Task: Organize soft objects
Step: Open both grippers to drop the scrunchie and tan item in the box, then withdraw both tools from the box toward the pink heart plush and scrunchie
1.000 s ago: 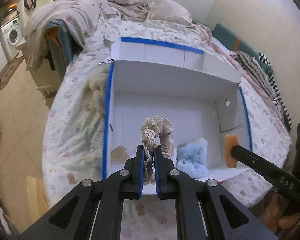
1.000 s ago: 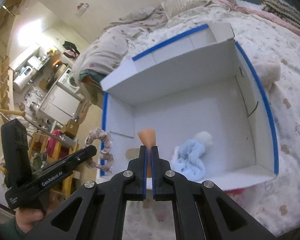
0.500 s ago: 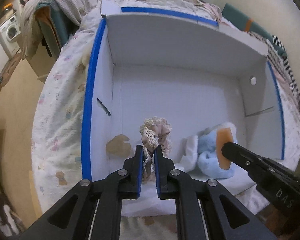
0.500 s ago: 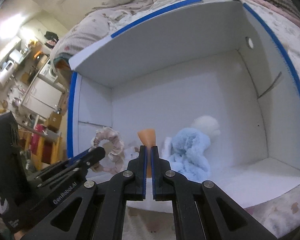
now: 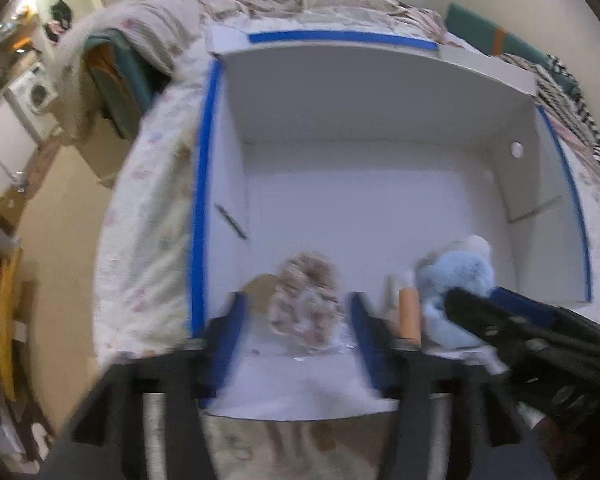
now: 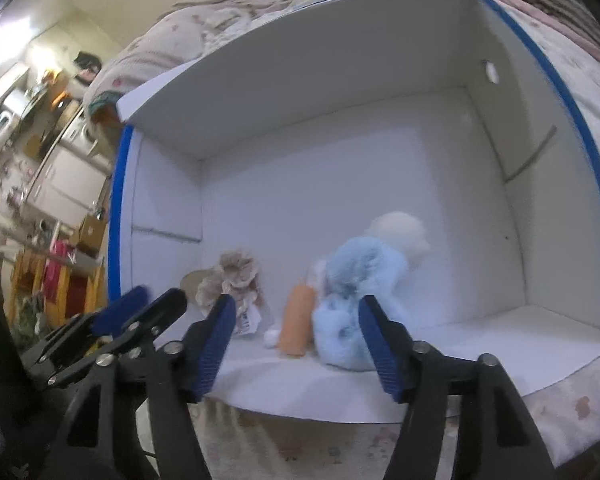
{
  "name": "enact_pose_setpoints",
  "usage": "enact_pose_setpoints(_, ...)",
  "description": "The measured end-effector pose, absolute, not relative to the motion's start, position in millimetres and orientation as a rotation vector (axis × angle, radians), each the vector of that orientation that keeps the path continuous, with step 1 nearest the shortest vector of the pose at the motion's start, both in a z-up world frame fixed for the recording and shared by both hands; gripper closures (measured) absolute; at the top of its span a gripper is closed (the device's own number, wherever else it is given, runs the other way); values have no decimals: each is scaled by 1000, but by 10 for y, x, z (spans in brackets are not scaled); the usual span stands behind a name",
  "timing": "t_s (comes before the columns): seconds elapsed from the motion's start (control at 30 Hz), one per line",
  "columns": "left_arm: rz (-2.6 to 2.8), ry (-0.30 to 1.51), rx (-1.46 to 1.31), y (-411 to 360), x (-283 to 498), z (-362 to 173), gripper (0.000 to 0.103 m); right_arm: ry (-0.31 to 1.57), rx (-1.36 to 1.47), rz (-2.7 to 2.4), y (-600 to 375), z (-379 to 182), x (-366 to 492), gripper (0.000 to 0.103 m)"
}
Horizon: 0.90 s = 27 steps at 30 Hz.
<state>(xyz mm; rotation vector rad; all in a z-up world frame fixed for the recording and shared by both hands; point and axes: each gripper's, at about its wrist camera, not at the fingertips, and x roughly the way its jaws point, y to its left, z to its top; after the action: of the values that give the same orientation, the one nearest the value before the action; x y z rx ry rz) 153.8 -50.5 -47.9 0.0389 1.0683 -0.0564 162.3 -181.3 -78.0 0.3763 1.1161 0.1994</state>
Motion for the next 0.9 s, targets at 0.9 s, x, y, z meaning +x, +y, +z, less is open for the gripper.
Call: enact_pose_setpoints(0.9, -62, 954, 21, -445, 1346, -184, 37, 977, 383, 85, -2139, -533, 1433, 0)
